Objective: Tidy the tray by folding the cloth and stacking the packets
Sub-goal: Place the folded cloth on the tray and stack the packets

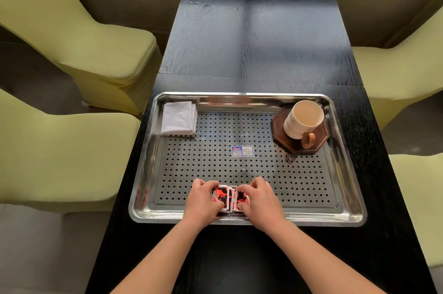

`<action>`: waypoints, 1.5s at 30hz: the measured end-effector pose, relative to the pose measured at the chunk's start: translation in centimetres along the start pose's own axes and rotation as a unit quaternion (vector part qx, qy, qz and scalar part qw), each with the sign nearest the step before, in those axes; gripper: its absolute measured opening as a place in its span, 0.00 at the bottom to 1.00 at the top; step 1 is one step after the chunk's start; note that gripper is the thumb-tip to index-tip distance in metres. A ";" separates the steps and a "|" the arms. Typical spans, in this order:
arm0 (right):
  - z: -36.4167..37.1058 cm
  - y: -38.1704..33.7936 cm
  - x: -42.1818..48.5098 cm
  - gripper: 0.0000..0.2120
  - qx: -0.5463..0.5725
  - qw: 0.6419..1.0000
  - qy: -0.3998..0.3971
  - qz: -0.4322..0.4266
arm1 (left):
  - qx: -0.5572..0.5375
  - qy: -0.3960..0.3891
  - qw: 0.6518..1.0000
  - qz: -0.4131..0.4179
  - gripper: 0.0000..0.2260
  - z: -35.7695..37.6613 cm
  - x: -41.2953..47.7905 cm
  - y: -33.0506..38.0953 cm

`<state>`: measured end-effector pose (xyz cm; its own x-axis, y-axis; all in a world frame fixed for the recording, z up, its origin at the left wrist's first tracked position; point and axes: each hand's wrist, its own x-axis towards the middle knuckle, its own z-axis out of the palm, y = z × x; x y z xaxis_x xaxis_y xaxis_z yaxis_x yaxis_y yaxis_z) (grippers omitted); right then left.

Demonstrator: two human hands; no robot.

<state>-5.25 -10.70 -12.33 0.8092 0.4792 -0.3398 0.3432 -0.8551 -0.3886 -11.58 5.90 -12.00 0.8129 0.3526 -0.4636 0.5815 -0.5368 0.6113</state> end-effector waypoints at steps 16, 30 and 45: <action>0.8 -1.4 -0.2 0.13 0.006 1.000 0.014 0.002 | -0.020 0.034 0.999 -0.021 0.23 -0.3 0.4 -0.6; 1.0 -1.7 -0.1 0.15 0.003 1.000 0.017 -0.005 | -0.069 0.070 0.994 -0.040 0.21 -0.4 0.2 -0.4; 1.1 -1.5 0.0 0.16 -0.025 1.000 -0.006 -0.002 | -0.082 0.054 0.994 -0.042 0.20 -0.3 0.4 -0.1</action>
<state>-6.30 -9.19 -12.70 0.8021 0.4855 -0.3479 0.3708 -0.8614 -0.3472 -11.33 6.32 -12.04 0.7555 0.4755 -0.4507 0.6371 -0.3730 0.6745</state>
